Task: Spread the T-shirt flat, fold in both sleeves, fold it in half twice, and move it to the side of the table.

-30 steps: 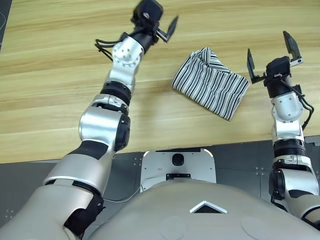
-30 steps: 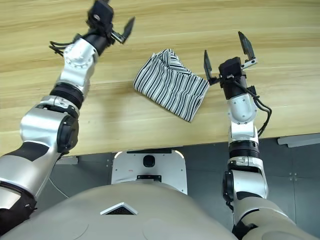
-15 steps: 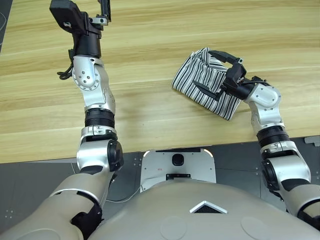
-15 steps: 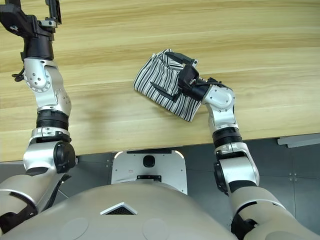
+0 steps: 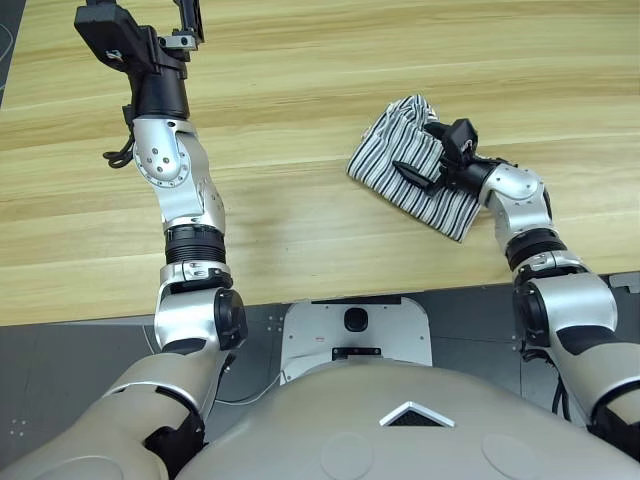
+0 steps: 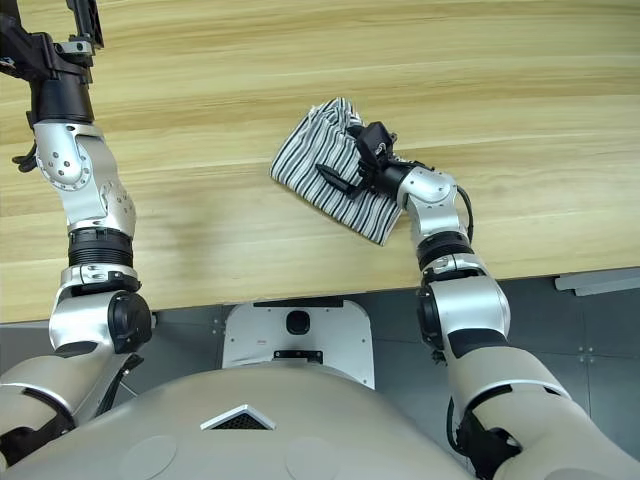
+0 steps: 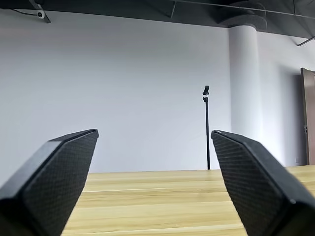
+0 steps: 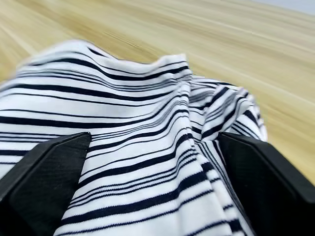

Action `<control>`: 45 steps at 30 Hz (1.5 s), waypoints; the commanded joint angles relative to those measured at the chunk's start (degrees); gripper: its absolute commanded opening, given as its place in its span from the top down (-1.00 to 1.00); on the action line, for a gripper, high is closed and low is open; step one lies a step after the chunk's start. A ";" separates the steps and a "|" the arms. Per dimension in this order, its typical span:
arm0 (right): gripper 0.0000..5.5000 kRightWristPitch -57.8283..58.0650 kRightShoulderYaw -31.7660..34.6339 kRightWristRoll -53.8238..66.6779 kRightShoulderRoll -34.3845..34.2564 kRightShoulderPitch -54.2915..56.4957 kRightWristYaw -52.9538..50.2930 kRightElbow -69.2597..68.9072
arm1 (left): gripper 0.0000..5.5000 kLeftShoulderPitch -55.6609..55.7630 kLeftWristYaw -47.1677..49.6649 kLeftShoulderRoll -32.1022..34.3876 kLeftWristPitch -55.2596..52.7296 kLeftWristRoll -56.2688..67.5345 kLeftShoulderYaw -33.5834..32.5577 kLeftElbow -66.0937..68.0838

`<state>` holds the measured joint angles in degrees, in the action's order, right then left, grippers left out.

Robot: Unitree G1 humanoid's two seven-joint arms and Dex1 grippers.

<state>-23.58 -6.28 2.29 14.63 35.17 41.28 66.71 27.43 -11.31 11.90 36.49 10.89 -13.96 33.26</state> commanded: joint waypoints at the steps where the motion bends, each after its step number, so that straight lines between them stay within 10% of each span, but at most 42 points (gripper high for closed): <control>1: -0.73 3.66 -1.06 -4.49 1.89 1.27 -5.28 2.99 | -0.55 -0.37 1.23 0.30 0.42 -0.58 -0.49 -0.75; 20: -0.73 7.98 17.67 -0.69 15.45 11.14 -45.48 8.39 | -0.55 -0.46 3.94 0.34 2.73 -1.83 -1.85 -0.63; 34: -0.73 -28.11 15.16 -0.37 4.54 -7.56 -41.88 -39.58 | -0.55 -7.22 2.10 2.01 2.96 2.24 -4.53 -6.56; 45: -0.73 -35.74 11.96 -0.03 1.86 -22.13 -34.31 -22.11 | -0.55 -15.33 3.28 2.68 7.80 -0.82 -6.25 -1.72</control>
<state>-59.08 5.81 -2.20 17.68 14.36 2.75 43.00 13.25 -7.98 14.21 44.22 9.85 -20.02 29.28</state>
